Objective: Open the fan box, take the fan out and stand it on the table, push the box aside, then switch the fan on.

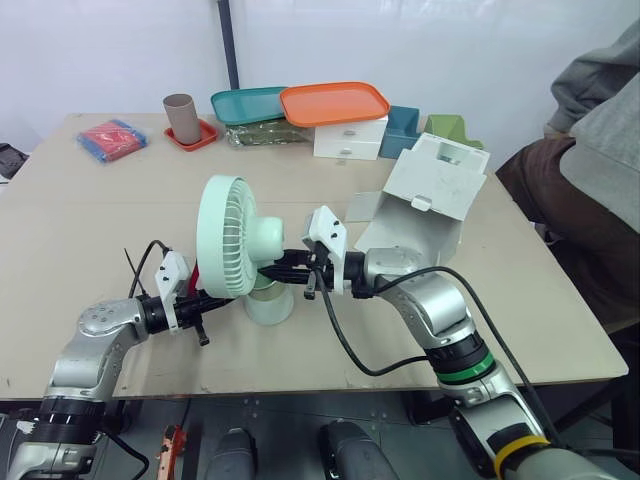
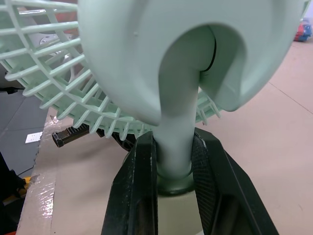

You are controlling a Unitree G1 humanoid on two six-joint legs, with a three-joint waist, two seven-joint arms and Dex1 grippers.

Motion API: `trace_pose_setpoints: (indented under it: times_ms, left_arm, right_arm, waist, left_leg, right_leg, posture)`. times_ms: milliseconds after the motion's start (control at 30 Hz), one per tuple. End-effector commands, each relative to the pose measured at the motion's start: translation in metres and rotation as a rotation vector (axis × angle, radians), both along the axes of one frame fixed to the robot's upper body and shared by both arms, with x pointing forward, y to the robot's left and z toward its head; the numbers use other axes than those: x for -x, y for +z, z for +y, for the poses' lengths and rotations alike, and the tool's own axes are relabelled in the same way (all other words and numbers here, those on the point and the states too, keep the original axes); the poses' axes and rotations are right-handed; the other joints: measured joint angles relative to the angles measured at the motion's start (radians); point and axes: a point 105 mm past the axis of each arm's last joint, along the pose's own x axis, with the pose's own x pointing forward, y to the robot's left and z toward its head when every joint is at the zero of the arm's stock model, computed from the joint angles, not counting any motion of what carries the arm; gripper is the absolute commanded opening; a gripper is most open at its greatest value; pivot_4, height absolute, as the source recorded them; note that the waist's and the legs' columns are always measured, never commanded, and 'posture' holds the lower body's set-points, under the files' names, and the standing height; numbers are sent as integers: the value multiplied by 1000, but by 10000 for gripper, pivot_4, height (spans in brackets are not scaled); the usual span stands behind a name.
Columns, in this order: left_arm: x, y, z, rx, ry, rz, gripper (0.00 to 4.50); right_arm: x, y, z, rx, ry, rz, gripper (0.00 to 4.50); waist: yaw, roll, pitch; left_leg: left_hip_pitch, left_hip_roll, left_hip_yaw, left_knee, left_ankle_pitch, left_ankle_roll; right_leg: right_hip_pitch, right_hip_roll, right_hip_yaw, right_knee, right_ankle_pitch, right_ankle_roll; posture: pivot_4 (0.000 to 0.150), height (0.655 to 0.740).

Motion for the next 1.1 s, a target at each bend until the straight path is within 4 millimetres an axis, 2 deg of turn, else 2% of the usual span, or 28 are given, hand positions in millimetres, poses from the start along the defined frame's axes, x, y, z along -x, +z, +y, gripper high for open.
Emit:
trace_pose_setpoints:
  times_ms: [33, 100, 300, 367, 433, 500, 533, 733, 1000, 1100]
  left_arm:
    - [0, 21, 15, 15, 75, -62, 3299]
    - [0, 26, 23, 20, 119, -73, 6340]
    - [14, 41, 36, 17, 186, -115, 24383]
    - [27, 49, 46, 20, 226, -129, 31588]
    - [36, 52, 49, 27, 232, -116, 36023]
    - [44, 52, 51, 35, 235, -97, 42684]
    - [47, 51, 52, 36, 255, -94, 44174]
    - [51, 50, 53, 43, 345, -113, 44174]
    - [54, 50, 46, 65, 362, -116, 44174]
    - [57, 50, 44, 73, 356, -109, 44174]
  right_arm:
    - [-2, 11, 1, -21, 12, -37, 4013]
    - [-4, 11, 1, -20, 11, -38, 4013]
    - [-11, 12, 3, -40, -2, -38, 4013]
    - [-15, 19, 4, -82, -9, -23, 4013]
    - [-17, 28, 5, -118, -7, -20, 4013]
    - [-19, 38, 6, -159, -6, -23, 4013]
    - [-22, 44, 7, -180, -10, -24, 4013]
    - [-46, 45, 17, -175, -87, -54, 4013]
    - [-67, 29, 28, -118, -154, -91, 4013]
    - [-68, 23, 32, -91, -152, -117, 4013]
  waist:
    - [-3, 0, 0]
    - [-3, 0, 0]
    - [-3, 0, 0]
    - [-3, 0, 0]
    - [-10, 0, 0]
    - [-15, 0, 0]
    - [-14, 1, 1]
    - [-13, 1, 1]
    - [-13, 1, 1]
    - [-13, 1, 1]
  left_leg:
    - [0, 0, 0, 0, 0, 0]
    - [0, 0, 0, 0, 0, 0]
    - [1, 0, 1, 0, 0, 0]
    - [1, 0, 1, 0, 0, 0]
    - [2, 0, 1, 0, 0, 0]
    - [3, 1, 3, -1, 0, 0]
    - [3, 1, 2, -1, 0, 0]
    - [3, 1, 3, -1, 0, 0]
    - [2, 1, 4, -5, 0, 0]
    - [2, 1, 4, -6, 0, 0]
  right_leg:
    - [0, 0, 0, 0, 0, 0]
    - [0, 0, 0, 0, 0, 0]
    - [0, 0, 1, 1, 0, 0]
    - [0, 0, 1, 1, 0, 0]
    - [0, 0, 1, 1, 0, -1]
    - [-1, 0, 2, 1, 0, -2]
    - [-1, 0, 2, 1, 0, -2]
    - [-1, 0, 2, 1, -2, -6]
    - [-2, 0, 4, 1, -3, -2]
    - [-2, 0, 4, 1, -3, -2]
  posture:
    - [1500, 7400]
    - [1500, 7400]
    - [1500, 7400]
    - [1500, 7400]
    - [1500, 7400]
    - [1500, 7400]
    - [1500, 7400]
    - [1500, 7400]
    - [1500, 7400]
    - [1500, 7400]
